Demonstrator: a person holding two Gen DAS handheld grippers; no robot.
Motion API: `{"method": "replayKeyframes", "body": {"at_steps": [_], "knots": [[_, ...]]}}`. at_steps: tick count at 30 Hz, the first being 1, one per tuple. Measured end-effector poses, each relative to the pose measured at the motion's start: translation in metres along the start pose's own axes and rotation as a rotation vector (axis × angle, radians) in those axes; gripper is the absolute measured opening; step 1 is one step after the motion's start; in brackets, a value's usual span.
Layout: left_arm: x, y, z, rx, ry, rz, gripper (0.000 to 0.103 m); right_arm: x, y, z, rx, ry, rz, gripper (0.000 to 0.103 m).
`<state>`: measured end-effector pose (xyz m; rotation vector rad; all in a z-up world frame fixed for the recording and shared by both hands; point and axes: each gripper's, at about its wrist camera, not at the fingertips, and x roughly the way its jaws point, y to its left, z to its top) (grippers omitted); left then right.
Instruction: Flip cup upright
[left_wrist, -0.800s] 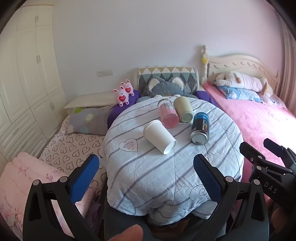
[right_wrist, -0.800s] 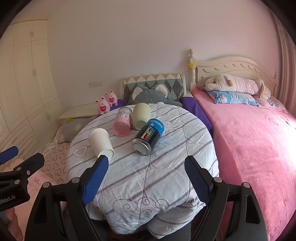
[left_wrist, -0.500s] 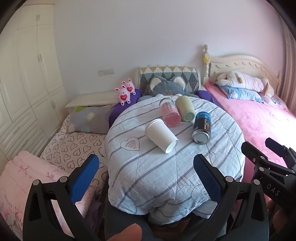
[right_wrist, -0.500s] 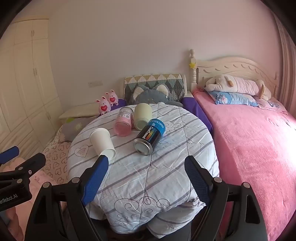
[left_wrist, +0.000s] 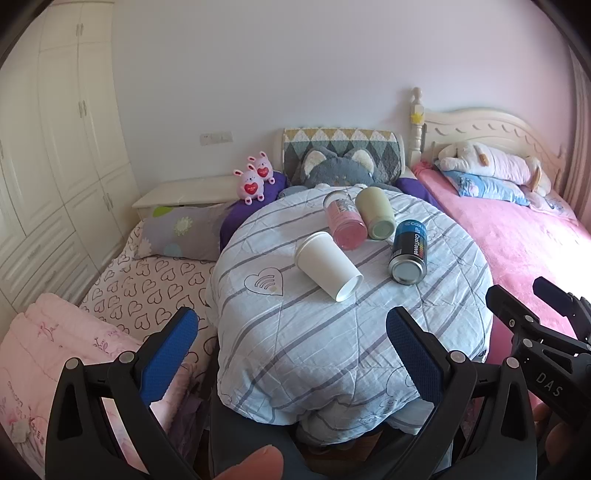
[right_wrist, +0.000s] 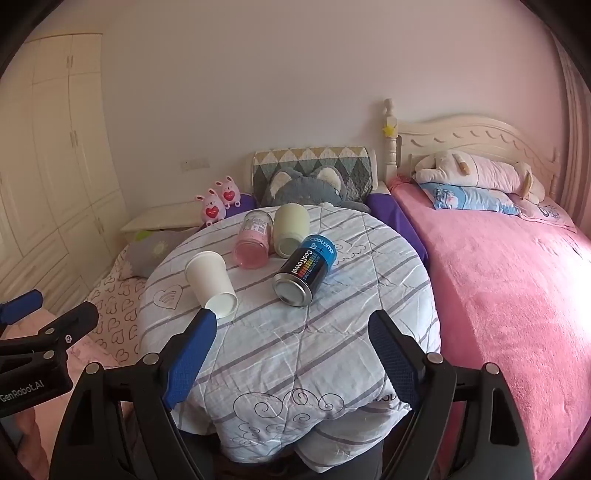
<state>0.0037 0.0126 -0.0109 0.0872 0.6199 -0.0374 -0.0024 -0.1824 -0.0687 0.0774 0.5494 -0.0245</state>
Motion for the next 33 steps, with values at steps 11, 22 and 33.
{"method": "replayKeyframes", "body": {"at_steps": [11, 22, 33], "knots": [[0.001, -0.002, 0.0, -0.007, 0.012, 0.007, 0.103, 0.003, 0.003, -0.002, -0.008, 0.011, 0.003, 0.085], [0.009, 0.002, -0.003, -0.016, 0.031, 0.009, 0.103, 0.01, 0.005, 0.0, -0.021, 0.025, 0.007, 0.085], [0.018, 0.003, 0.0, -0.024, 0.048, 0.014, 0.103, 0.02, 0.013, 0.002, -0.04, 0.043, 0.013, 0.085]]}}
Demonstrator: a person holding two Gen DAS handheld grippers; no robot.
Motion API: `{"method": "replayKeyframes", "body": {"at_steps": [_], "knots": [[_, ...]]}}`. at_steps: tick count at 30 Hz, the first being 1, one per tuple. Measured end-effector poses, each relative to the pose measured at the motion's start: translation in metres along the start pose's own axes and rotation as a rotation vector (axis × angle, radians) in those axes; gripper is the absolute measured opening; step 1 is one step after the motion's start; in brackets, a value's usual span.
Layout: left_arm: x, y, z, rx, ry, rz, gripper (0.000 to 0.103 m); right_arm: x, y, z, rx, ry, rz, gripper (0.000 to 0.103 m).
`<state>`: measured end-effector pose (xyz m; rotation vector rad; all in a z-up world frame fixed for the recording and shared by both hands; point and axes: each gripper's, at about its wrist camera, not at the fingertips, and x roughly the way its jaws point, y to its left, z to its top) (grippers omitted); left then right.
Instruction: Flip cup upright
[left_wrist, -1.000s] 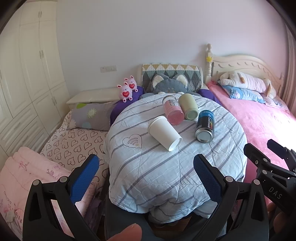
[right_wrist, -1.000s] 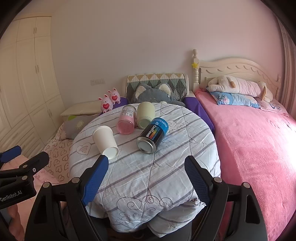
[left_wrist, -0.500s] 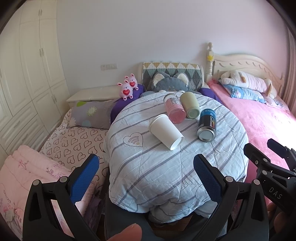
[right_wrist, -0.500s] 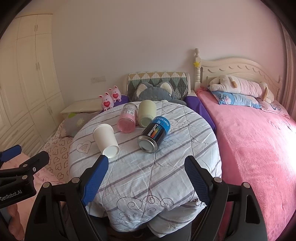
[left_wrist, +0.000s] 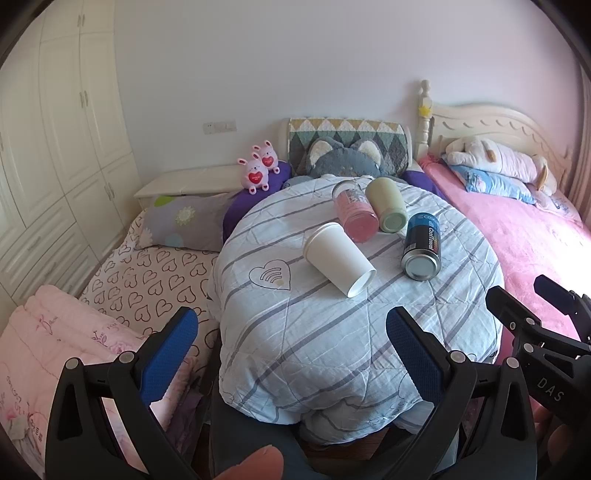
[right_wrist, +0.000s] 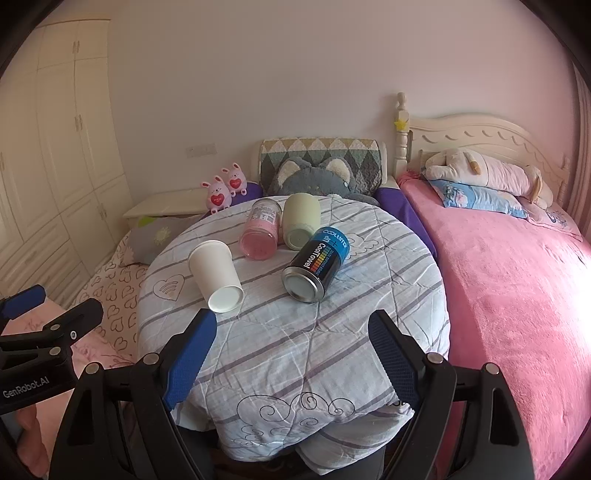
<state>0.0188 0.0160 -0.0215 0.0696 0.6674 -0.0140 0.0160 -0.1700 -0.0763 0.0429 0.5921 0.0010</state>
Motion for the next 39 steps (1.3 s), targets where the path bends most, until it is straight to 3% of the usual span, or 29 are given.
{"method": "replayKeyframes", "body": {"at_steps": [10, 19, 31, 39], "knots": [[0.0, 0.0, -0.002, 0.001, 0.001, 0.001, 0.103, 0.004, 0.002, 0.001, 0.0, 0.006, -0.003, 0.085], [0.036, 0.004, 0.013, -0.008, 0.044, 0.019, 0.103, 0.026, 0.004, 0.013, -0.022, 0.044, 0.0, 0.085], [0.118, 0.017, 0.073, -0.058, 0.099, 0.047, 0.103, 0.122, 0.0, 0.068, -0.029, 0.174, -0.012, 0.085], [0.184, 0.019, 0.121, -0.067, 0.142, 0.061, 0.103, 0.226, -0.006, 0.127, -0.035, 0.296, -0.015, 0.085]]}}
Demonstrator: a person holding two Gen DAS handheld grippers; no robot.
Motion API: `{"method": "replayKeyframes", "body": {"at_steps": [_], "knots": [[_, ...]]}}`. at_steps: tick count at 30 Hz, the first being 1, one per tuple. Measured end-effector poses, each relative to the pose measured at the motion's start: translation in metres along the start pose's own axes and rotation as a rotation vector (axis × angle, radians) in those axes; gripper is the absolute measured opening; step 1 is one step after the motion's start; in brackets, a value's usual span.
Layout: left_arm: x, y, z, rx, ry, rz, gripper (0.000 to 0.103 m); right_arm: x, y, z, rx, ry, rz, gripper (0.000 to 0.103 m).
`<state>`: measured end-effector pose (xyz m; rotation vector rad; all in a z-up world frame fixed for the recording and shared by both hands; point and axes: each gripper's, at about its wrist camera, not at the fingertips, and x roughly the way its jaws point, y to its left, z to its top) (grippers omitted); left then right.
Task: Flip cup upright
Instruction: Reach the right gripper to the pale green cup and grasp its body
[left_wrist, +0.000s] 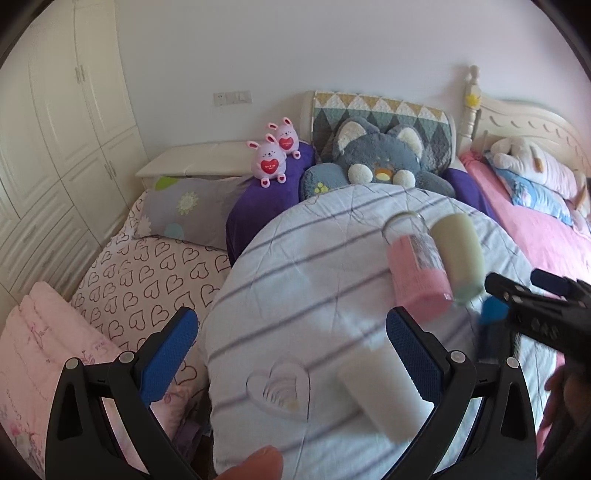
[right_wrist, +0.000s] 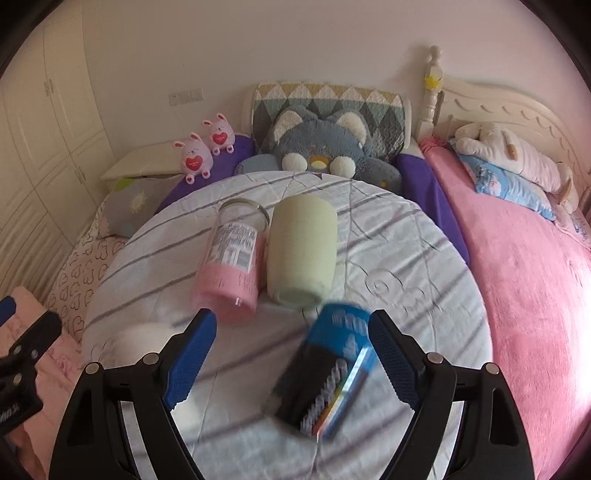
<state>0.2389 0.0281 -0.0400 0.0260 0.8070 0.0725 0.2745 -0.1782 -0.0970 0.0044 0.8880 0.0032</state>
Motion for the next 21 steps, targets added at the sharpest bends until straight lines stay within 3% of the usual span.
{"method": "replayKeyframes", "body": {"at_steps": [3, 8, 12, 18, 19, 21], "knots": [[0.023, -0.001, 0.012, -0.004, 0.029, -0.009, 0.103, 0.039, -0.003, 0.026, -0.018, 0.074, -0.035, 0.085], [0.048, 0.001, 0.021, -0.01, 0.05, -0.02, 0.103, 0.091, -0.008, 0.041, -0.033, 0.197, -0.031, 0.085], [0.062, 0.003, 0.022, -0.019, 0.072, -0.026, 0.103, 0.111, -0.011, 0.047, -0.015, 0.247, 0.024, 0.085], [0.07, 0.004, 0.017, -0.02, 0.093, -0.041, 0.103, 0.137, -0.009, 0.051, -0.041, 0.323, 0.022, 0.085], [0.069, 0.003, 0.016, -0.019, 0.095, -0.041, 0.103, 0.138, -0.009, 0.052, -0.042, 0.326, 0.033, 0.08], [0.068, 0.003, 0.014, -0.02, 0.1, -0.045, 0.103, 0.139, -0.006, 0.053, -0.061, 0.325, 0.036, 0.08]]}}
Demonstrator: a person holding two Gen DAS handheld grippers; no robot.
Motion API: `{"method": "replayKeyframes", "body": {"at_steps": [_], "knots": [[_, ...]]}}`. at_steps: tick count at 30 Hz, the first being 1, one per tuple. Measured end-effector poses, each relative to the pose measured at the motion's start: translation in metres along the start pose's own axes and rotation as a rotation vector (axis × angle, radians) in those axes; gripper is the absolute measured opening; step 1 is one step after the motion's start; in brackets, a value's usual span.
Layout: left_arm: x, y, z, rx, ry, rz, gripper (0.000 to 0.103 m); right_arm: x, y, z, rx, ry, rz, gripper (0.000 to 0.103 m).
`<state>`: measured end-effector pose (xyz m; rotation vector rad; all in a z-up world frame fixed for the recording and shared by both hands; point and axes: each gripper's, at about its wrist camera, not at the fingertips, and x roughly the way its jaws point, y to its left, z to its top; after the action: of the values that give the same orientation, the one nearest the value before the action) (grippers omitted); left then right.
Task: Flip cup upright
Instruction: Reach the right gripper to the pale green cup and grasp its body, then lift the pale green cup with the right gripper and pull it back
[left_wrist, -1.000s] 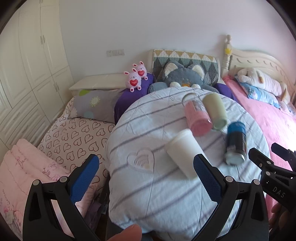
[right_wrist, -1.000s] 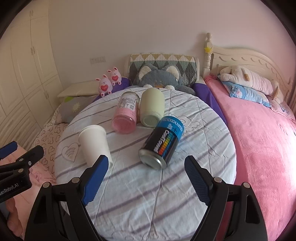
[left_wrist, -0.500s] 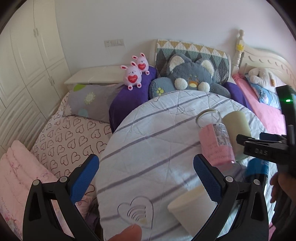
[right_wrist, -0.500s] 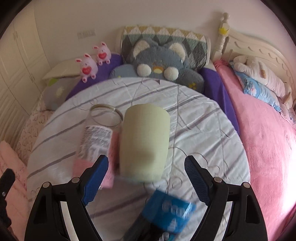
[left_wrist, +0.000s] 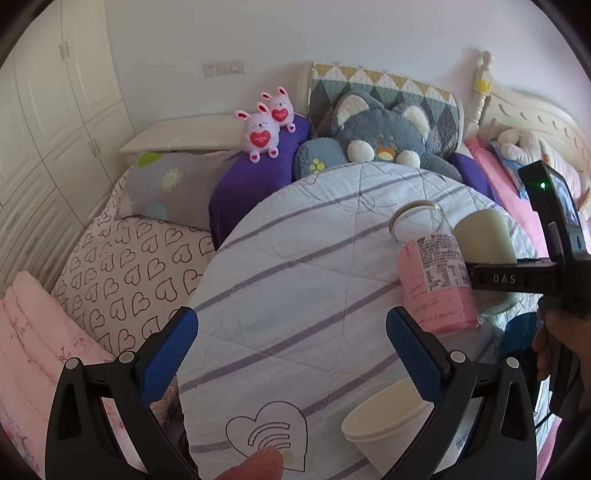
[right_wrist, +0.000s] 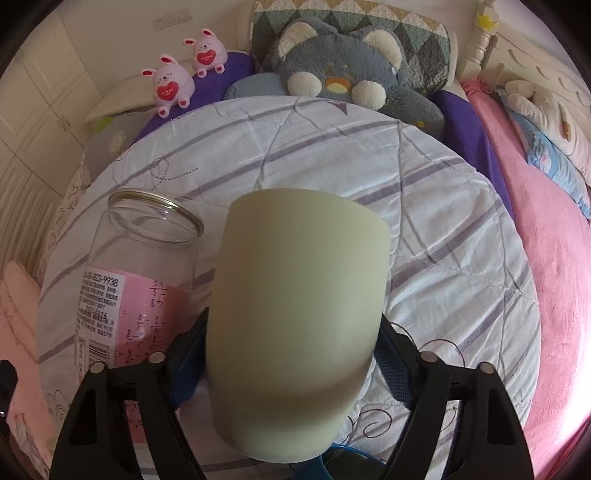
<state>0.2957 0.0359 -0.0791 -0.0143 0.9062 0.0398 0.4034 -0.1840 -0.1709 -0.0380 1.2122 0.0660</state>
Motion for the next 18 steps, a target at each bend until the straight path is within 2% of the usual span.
{"method": "replayKeyframes", "body": {"at_steps": [4, 11, 15, 18], "knots": [[-0.007, 0.001, -0.004, -0.002, -0.006, 0.003, 0.103, -0.009, -0.005, -0.003, 0.02, -0.034, 0.027, 0.08], [-0.04, 0.006, -0.013, -0.003, -0.047, 0.014, 0.103, -0.06, -0.003, -0.014, 0.026, -0.142, 0.057, 0.08], [-0.067, 0.01, -0.028, -0.004, -0.079, 0.018, 0.103, -0.099, 0.01, -0.044, 0.009, -0.194, 0.117, 0.08], [-0.087, 0.011, -0.043, -0.007, -0.096, 0.016, 0.103, -0.122, 0.024, -0.086, -0.008, -0.215, 0.139, 0.08]]}}
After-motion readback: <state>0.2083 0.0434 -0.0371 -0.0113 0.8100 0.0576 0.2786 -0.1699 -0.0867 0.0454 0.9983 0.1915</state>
